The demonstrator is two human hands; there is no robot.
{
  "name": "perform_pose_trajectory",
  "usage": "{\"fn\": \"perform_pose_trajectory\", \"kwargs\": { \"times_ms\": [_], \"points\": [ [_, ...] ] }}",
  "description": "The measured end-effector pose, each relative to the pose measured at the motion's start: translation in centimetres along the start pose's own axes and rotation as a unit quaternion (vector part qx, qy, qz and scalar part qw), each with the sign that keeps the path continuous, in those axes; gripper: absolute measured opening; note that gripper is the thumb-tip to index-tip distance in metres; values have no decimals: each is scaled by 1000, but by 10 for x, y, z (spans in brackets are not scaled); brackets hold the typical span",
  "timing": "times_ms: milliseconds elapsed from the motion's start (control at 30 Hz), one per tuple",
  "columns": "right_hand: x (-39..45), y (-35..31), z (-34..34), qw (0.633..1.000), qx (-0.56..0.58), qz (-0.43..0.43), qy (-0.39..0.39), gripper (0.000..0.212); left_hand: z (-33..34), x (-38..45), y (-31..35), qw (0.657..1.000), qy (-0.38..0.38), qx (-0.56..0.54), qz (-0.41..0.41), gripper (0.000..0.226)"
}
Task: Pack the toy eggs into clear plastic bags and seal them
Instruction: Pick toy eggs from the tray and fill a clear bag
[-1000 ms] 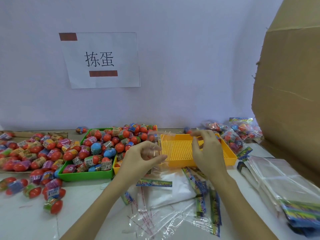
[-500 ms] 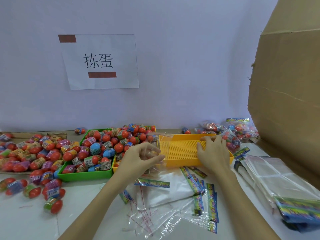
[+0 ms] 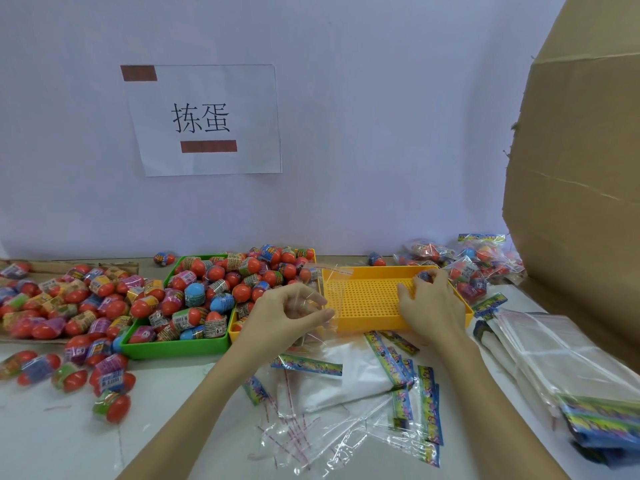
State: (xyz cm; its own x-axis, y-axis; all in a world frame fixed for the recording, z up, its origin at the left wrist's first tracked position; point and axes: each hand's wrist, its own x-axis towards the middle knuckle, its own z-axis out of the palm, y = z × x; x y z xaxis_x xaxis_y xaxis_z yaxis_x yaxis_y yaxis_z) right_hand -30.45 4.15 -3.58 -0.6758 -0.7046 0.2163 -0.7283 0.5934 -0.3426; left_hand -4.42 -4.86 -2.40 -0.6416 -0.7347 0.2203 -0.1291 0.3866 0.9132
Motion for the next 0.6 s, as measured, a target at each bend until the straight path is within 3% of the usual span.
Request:
{"fn": "perform_pose_trajectory", "kwargs": {
  "times_ms": [267, 333, 467, 600],
  "points": [
    [1, 3, 3, 973, 169, -30, 155, 24, -1, 0, -1, 1000, -9, -3, -2, 33],
    [2, 3, 3, 981, 138, -31, 135, 28, -2, 0, -2, 1000, -10, 3, -1, 34],
    [2, 3, 6, 999, 10, -31, 7, 48, -2, 1, -3, 1000, -12, 5, -4, 33],
    [3, 5, 6, 997, 50, -40, 40, 35, -1, 1, -2, 1000, -8, 4, -4, 33]
  ]
}}
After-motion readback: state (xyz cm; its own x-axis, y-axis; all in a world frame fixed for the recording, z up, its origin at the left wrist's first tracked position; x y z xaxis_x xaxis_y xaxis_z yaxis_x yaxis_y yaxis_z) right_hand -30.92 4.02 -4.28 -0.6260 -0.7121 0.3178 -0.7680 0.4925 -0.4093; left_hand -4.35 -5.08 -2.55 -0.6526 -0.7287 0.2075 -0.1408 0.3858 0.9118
